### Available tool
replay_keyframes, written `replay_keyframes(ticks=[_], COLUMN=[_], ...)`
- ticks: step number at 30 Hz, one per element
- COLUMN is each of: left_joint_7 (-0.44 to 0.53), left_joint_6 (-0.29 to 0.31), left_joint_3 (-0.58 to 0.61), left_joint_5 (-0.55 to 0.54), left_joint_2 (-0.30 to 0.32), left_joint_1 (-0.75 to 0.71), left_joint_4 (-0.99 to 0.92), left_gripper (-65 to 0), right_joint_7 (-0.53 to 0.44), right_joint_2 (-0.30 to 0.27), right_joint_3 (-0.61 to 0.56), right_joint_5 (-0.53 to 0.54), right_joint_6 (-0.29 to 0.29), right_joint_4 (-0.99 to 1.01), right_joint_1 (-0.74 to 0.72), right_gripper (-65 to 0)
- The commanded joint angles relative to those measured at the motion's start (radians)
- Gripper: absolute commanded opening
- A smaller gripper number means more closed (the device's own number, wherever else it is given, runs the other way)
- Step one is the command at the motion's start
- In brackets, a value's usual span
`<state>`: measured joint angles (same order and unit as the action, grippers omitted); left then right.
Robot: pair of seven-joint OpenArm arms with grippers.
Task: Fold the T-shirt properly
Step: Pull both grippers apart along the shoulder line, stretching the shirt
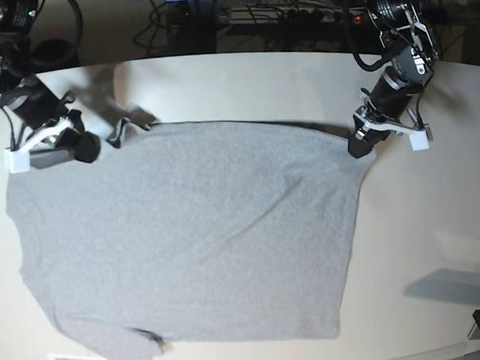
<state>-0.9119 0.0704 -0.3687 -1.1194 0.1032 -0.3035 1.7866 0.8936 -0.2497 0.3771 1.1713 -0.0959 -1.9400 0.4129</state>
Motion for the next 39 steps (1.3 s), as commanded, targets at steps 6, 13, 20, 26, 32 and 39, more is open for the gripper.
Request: replay_keyframes(ticks=[6,13,20,26,32,39], left_joint_7=[0.012,0.012,0.015,0.017,0.012,0.012], left_joint_6=[-0.037,-0.076,-0.076,-0.077,-0.077,-0.077], left_joint_3=[-0.003,-0.002,-0.003,-0.017,-0.095,-0.094], left_joint_5=[-0.012,-0.014,-0.014,-0.014,-0.014,-0.011], left_joint_2=[-0.015,-0.036,-0.041,-0.043,-0.079,-0.076], left_joint_1=[0.054,0.128,0.188,0.223,0.261,0.297], left_joint_4=[0.014,-0.057,-0.109,-0.11,-0.186,-0.225], left_gripper=[-65.0,-65.0,-65.0,-65.0,-65.0,-65.0], right_joint_7=[0.135,0.154,0.155,0.158,0.166,0.18], right_joint_2=[-0.013,-0.015,-0.026,-0.049,-0.058,-0.061], right_joint_3=[0.141,0.153,0.151,0.15,0.148,0.121], right_joint_5=[0.022,0.019,0.016,0.016,-0.083,-0.112], right_joint_6=[-0.011,0.028,0.045,0.045,0.04,0.038], right_joint_4=[-0.014,0.006,0.08,0.185,0.196,0.259], right_joint_1=[-0.125,-0.194,-0.277,-0.342,-0.401,-0.469], right_gripper=[-64.7,-64.7,-64.7,-64.7,-64.7,-64.7])
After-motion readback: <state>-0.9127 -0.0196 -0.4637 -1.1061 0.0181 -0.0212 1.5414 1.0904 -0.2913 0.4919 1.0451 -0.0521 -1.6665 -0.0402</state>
